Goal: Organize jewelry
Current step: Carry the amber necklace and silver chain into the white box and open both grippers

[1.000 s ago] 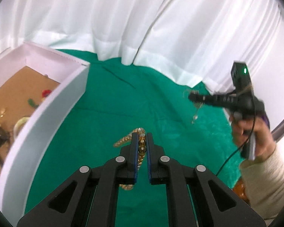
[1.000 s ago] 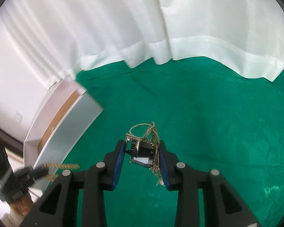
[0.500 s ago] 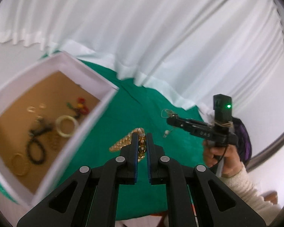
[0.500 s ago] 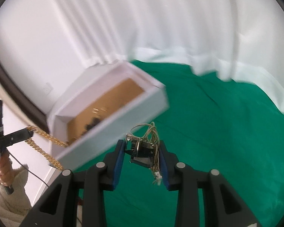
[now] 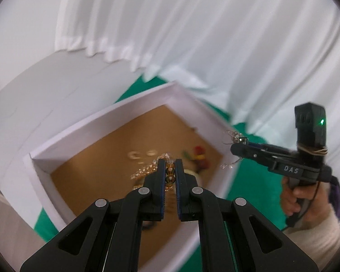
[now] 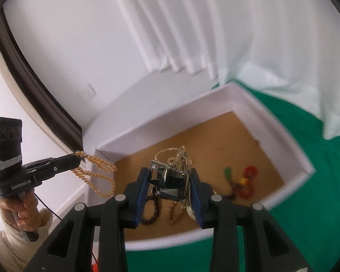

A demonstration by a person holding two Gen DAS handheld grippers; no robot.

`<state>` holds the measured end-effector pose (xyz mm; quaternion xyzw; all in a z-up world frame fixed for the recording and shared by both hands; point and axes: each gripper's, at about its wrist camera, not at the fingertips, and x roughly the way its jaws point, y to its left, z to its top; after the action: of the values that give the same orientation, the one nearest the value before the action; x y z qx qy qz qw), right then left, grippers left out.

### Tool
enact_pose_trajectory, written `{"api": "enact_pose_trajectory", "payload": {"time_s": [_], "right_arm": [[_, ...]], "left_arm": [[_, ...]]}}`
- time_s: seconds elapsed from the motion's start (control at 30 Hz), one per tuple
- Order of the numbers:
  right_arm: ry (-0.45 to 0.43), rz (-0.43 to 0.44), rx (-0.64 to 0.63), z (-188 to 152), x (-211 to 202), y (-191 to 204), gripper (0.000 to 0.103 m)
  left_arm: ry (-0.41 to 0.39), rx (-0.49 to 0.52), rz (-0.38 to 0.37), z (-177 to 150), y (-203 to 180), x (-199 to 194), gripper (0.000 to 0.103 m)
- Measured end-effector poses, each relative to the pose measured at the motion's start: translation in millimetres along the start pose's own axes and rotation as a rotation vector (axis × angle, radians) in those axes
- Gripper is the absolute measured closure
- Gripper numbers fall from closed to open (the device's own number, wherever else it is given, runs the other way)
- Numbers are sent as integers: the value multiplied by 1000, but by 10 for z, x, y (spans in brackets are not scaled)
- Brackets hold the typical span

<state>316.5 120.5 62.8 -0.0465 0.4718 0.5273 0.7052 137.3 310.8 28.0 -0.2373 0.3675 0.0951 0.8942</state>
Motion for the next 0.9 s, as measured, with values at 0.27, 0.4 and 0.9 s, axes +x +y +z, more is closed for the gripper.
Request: {"api": "enact_pose_trajectory", "payload": {"time_s": [0.27,0.4,0.9], "right_arm": [[184,-145,-23,52,1290,-238,68],[232,-178,-6,-6,1542,-390,59],[88,-283,-85,-374,372,80,23]], "left_arm": [[102,-61,131,-159,544,849,97],[117,-46,168,-273,542,975,84],[-220,-11,471,-683,-204,64,1]]}}
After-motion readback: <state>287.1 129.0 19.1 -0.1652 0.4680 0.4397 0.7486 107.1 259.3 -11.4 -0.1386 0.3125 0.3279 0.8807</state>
